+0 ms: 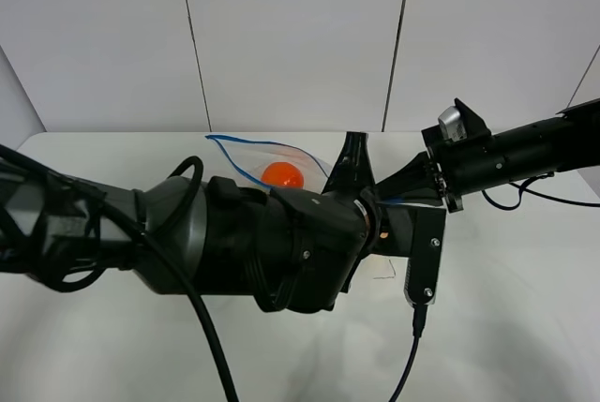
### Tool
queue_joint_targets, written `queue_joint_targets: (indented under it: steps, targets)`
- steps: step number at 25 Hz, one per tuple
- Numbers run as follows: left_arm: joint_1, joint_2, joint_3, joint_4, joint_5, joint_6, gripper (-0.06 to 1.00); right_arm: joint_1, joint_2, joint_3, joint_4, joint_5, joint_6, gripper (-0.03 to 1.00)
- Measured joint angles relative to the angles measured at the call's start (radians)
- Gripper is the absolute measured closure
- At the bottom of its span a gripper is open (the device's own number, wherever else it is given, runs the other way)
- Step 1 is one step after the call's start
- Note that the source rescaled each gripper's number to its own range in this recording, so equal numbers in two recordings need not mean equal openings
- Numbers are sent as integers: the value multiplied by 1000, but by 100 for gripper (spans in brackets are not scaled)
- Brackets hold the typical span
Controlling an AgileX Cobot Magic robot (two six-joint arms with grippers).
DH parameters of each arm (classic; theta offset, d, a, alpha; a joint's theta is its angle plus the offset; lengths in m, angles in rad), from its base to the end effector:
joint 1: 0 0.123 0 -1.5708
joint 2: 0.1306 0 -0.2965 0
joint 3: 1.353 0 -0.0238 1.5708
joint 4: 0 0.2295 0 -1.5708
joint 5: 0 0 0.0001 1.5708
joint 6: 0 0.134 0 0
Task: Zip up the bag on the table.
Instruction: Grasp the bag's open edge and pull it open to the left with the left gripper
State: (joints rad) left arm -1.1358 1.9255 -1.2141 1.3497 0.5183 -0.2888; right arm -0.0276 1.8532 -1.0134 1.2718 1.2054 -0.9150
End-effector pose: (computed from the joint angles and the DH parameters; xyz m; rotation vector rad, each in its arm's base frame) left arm 0.2376 -0.3575 0.1906 1.8657 1.2775 0.5259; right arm 0.3156 0.1110 0.1955 -0.1618 2.5212 1.5422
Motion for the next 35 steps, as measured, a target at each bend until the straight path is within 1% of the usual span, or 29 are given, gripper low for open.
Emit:
queue_joint_targets:
  steps: [4,6,10,15,19,24,31,35]
  targets:
    - [3,-13,0,-27,8,34,94,0,0,0,-5,4,4,97]
    - [17,-28,0,-40,8,44,94,0,0,0,-4,10,8,97]
    - [77,-61,0,-95,-2,74,94,0,-4,-1,6,12,11,97]
    - [158,-96,17,-166,-6,181,94,0,-4,-1,7,8,11,97]
    - [217,-118,38,-181,7,230,94,0,-4,-1,2,6,11,97]
    - [287,-131,53,-203,14,243,94,0,-4,-1,-4,4,11,97]
    - [393,-131,76,-206,27,248,94,0,-4,-1,-12,1,11,97]
    - [433,-131,76,-206,26,249,94,0,-4,-1,-12,1,11,97]
